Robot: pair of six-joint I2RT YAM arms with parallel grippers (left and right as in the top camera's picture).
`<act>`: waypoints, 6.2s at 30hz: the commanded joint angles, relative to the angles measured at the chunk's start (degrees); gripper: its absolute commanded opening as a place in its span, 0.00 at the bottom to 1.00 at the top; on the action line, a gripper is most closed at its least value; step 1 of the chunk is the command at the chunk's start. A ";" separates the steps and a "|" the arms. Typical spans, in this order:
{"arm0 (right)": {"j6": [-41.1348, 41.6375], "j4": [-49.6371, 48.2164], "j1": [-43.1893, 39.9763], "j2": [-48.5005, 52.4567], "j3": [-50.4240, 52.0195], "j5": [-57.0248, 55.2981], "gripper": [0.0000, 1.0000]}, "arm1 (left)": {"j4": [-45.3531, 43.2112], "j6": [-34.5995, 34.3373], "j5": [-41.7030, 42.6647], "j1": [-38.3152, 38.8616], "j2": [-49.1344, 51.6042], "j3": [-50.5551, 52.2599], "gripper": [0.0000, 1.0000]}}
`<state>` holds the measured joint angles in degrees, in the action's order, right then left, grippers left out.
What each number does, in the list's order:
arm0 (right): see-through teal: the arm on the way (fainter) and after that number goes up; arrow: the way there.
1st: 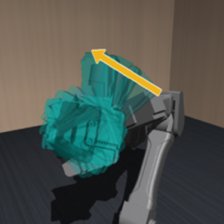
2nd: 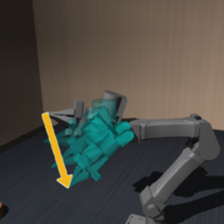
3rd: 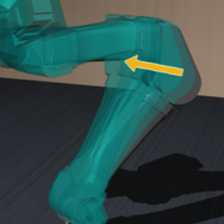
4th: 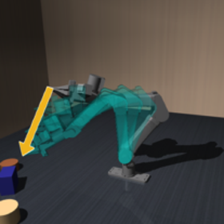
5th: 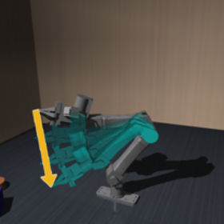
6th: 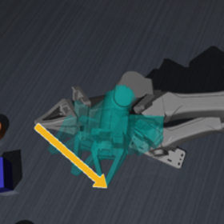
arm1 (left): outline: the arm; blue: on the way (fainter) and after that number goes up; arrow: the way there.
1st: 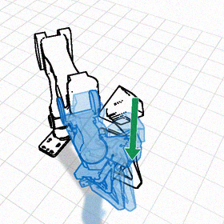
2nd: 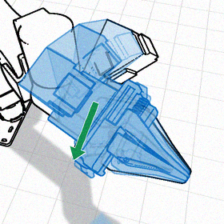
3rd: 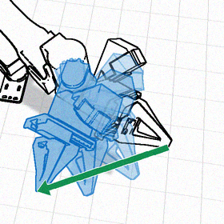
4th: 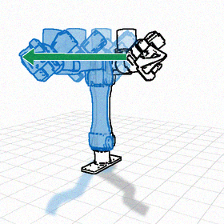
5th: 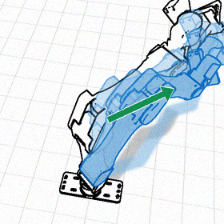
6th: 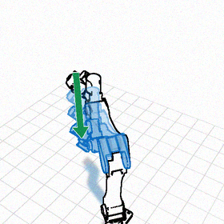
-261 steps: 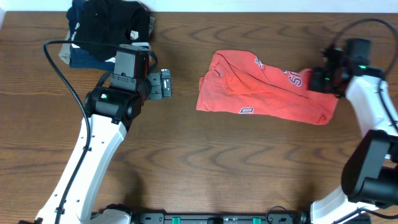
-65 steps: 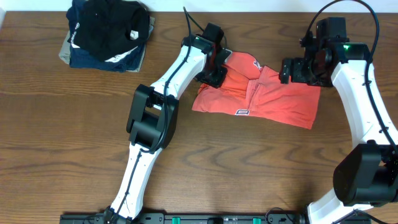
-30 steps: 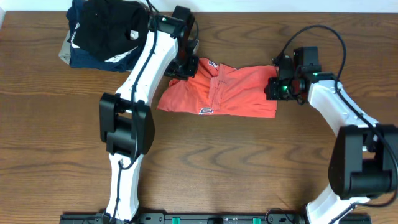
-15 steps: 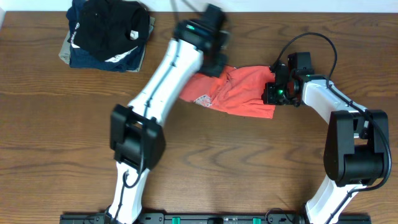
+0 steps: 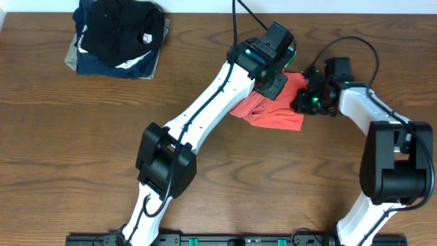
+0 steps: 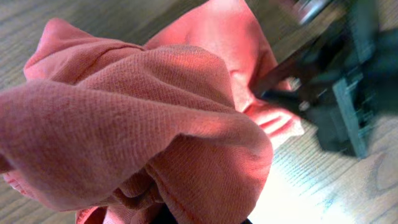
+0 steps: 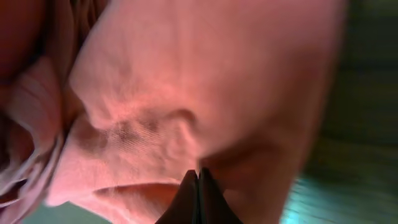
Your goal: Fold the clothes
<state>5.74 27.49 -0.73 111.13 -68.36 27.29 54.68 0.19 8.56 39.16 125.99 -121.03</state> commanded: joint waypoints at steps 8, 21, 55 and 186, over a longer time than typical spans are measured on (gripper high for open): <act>1.57 -0.28 -13.66 -23.54 -9.31 6.64 0.01 | -5.11 -0.04 -0.26 3.76 -1.57 0.83 0.06; 1.46 6.12 -22.51 -31.91 -9.42 7.15 0.01 | -8.48 0.15 -0.83 8.22 3.93 0.83 0.06; -0.72 -3.43 4.81 6.60 -8.00 13.22 0.01 | 24.04 8.15 -20.83 -10.56 -7.58 -2.32 0.06; -10.84 1.86 21.59 -2.19 -10.88 -11.02 0.17 | 13.38 2.54 -13.27 -28.00 -23.12 -6.69 0.98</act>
<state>-5.21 30.68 21.08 110.41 -78.78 15.88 67.94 2.37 -4.47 11.33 102.02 -128.01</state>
